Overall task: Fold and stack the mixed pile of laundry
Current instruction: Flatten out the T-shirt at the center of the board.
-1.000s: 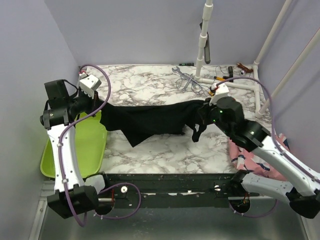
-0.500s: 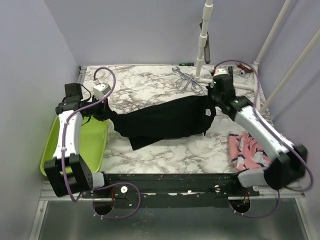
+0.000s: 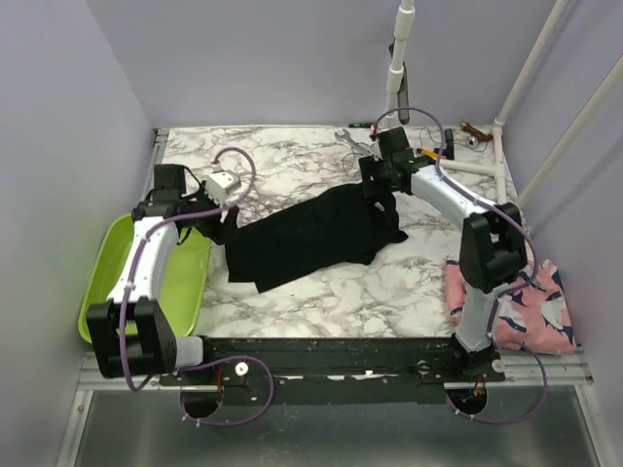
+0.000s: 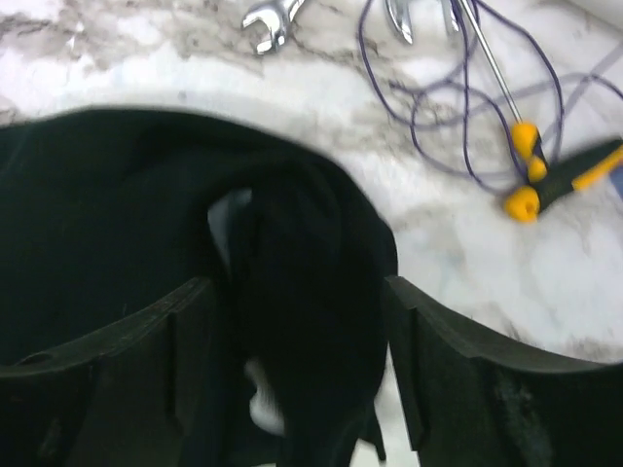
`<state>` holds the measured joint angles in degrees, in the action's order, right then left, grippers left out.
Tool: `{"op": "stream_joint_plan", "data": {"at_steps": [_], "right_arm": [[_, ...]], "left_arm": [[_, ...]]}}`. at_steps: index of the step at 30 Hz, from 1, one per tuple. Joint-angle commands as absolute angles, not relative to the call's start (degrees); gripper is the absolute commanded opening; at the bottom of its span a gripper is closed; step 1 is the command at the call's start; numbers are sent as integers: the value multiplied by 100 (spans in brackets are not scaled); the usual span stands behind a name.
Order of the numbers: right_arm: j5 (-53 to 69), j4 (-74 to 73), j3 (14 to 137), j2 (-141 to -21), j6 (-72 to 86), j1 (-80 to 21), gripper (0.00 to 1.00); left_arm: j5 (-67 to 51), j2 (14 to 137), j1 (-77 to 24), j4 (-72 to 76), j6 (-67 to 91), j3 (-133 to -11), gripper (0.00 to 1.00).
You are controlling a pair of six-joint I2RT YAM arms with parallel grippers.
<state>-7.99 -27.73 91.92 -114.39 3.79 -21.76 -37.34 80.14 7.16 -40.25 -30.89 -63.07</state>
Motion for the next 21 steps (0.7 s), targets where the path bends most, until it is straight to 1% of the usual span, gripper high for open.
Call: {"op": "stream_joint_plan", "data": {"at_steps": [1,3,6,8,11,13,16,21], "right_arm": [[-492,-2301,8202,-10089,492,-2185,78],[-608,-2174,7659,-9607,649,-2242,82],[-805,-2170,6903,-9028,1024,-2359,81],[-694,-2079,6386,-8726,1306,-2481,79],[-75,-1724,5552,-8365,1656,-2730,71],[269,-1527,5171,-8220,1856,-2966,68],[90,-1392,4784,-8139,2001,-3447,68],[329,-891,4275,-8283,2319,-3524,69]], "left_arm": [[-3074,6927,-116,-4262,-4666,-5365,70],[-2796,6617,-209,-4317,-5261,-4958,68],[-2498,6385,-239,-4192,-5804,-4439,68],[-2365,6379,-285,-4013,-5935,-4191,69],[-2188,6459,-347,-3569,-6063,-3844,71],[-2104,6577,-393,-3339,-6166,-3664,72],[-1989,6826,-487,-3069,-6223,-3478,73],[-1682,7285,-519,-2498,-6106,-3349,72]]}}
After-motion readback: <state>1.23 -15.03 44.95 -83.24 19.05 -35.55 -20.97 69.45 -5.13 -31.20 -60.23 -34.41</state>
